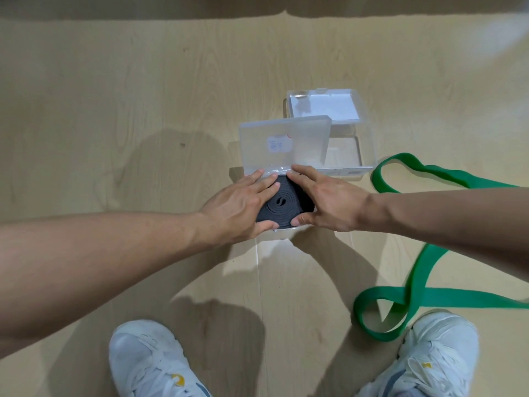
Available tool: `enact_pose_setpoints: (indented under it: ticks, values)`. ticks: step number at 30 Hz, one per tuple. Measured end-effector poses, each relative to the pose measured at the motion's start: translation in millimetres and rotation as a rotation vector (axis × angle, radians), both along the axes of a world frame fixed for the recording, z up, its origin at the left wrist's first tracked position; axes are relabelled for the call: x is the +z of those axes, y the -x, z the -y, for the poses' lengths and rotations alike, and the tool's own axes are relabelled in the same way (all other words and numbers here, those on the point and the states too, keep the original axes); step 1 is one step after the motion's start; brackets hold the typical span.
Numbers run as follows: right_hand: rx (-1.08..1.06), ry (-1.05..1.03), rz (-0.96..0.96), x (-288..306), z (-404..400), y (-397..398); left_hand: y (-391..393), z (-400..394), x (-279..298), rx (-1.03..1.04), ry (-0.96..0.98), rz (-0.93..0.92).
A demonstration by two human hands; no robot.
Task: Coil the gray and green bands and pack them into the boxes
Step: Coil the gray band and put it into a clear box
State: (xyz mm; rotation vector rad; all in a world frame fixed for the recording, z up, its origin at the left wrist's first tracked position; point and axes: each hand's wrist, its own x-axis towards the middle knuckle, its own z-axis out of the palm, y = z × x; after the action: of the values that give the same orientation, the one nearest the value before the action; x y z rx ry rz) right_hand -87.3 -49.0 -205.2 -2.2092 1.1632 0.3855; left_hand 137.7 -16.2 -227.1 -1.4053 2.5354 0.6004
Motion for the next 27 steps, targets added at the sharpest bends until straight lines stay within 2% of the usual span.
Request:
enact_pose_setpoints:
  ticks: [20,24,27]
  values:
    - [0.000,0.037,-0.013,-7,2,1,3,6,-4,-0.002,-0.050,0.023]
    - [-0.007,0.069,0.016,-5,-6,9,-5,-3,-10,0.003,-0.004,-0.123]
    - [0.078,0.216,0.066,-3,-6,13,-10,-6,-13,0.044,0.030,-0.255]
